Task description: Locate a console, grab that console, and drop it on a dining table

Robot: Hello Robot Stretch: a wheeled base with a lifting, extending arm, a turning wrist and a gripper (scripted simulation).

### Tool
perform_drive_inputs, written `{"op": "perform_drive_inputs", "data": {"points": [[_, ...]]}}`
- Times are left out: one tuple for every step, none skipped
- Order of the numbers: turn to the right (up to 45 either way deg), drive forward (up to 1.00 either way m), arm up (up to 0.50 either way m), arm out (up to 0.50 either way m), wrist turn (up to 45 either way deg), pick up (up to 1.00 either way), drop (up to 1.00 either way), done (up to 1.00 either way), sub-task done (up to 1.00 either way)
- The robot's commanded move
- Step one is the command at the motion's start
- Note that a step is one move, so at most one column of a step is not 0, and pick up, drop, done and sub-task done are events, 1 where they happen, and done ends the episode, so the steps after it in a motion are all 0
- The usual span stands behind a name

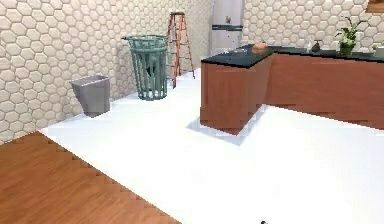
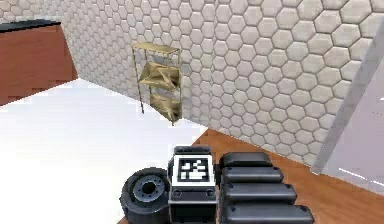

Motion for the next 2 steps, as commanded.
{"op": "perform_drive_inputs", "data": {"points": [[-3.0,0.00,0.00,0.00,0.0,0.00,0.00,0.00,0.00],[0.0,0.65,0.00,0.00,0.0,0.00,0.00,0.00,0.00]]}}
